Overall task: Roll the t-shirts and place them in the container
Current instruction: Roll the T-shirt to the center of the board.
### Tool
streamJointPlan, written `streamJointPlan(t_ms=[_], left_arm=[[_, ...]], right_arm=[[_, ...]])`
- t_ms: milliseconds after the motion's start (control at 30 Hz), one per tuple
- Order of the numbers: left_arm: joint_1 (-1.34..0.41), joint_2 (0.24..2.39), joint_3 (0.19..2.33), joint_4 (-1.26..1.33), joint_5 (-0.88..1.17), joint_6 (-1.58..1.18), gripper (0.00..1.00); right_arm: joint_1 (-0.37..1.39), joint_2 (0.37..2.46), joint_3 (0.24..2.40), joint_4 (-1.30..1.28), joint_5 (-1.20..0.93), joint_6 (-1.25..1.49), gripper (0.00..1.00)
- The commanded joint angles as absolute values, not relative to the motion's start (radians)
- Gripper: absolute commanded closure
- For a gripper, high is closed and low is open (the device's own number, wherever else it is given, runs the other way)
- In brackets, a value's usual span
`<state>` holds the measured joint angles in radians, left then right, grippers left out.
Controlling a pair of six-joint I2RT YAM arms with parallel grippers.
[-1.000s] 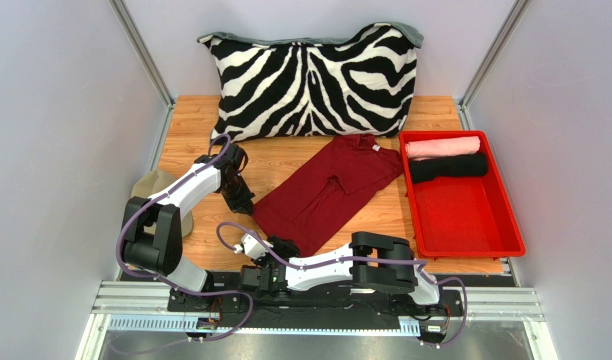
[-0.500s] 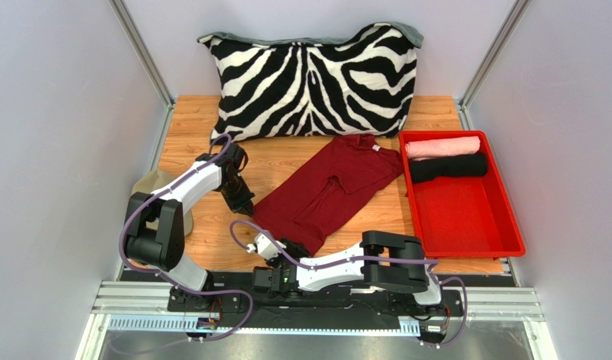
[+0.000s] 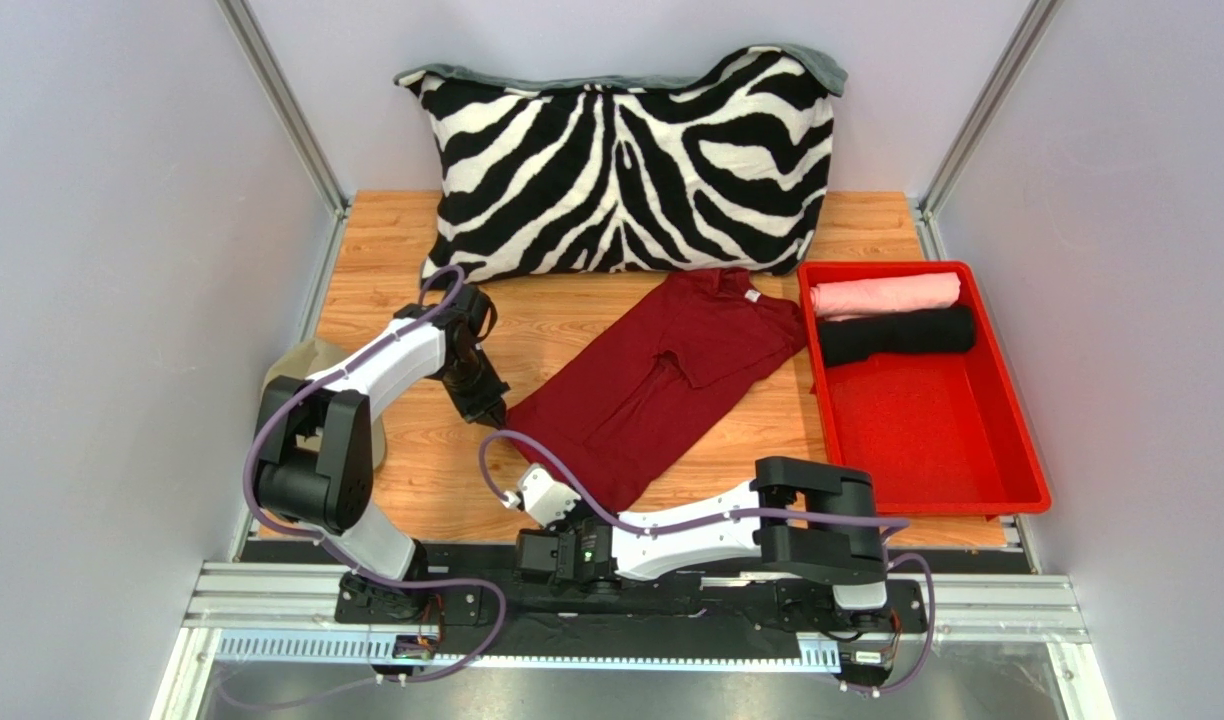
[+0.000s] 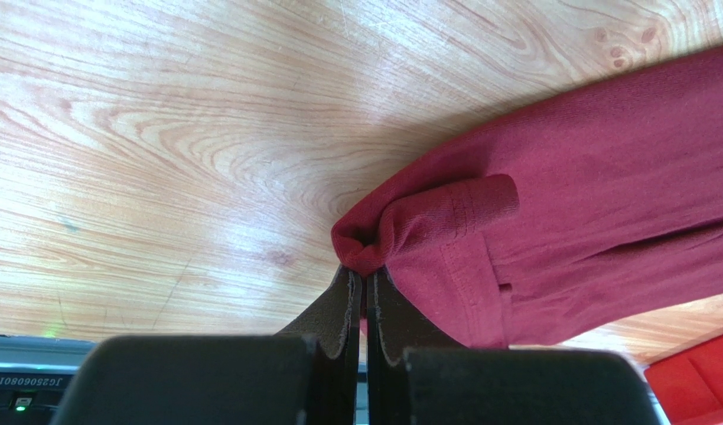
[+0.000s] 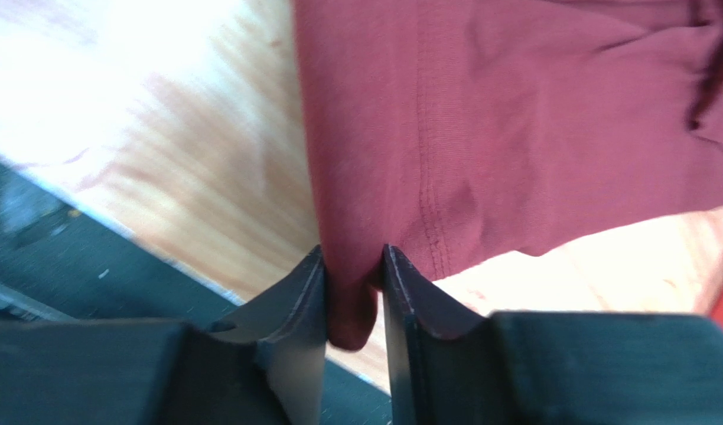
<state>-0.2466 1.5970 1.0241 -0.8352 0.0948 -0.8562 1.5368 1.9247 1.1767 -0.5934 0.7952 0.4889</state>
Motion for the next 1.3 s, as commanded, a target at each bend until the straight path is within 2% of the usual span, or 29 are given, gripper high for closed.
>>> streamJointPlan(t_ms=[0,467,833,933,1033,1067,1100,1167,1267], left_arm=[[-0.239,1.601,1.043,-0.805,0.069,-0.838,1.0],[-0.239,1.643,1.054,-0.773,0.002,-0.807,1.0],[-0.241,1.666,1.114,-0.784,0.003,-0.788,1.0],[-0.242,1.672,1.127,-0.781,0.011,-0.776,0.93],[-0.244,1.669,1.127,-0.772,0.025,-0.759,0.72],[-0.244,1.664,1.123,-0.767,0.029,-0.755,0.61],[-0.244,1.655,1.117,-0.761,0.044,-0.75,0.57],[-0.244,1.641,1.095,-0.741,0.061,-0.744,0.51],[-0.244,1.611,1.048,-0.712,0.097,-0.742,0.5]], right_arm=[[1.536,1.853,1.164,-0.578,0.66,0.483,0.72],[1.338,1.74,1.062,-0.437,0.146,0.499,0.78],[1.174,1.698,1.025,-0.394,-0.123,0.571,0.8],[1.143,1.697,1.028,-0.382,-0.175,0.584,0.8],[1.124,1.698,1.031,-0.377,-0.199,0.597,0.8],[1.121,1.7,1.031,-0.377,-0.209,0.606,0.8],[1.117,1.704,1.031,-0.371,-0.215,0.61,0.81],[1.108,1.707,1.026,-0.367,-0.228,0.621,0.81],[1.091,1.713,1.014,-0.348,-0.251,0.643,0.82]])
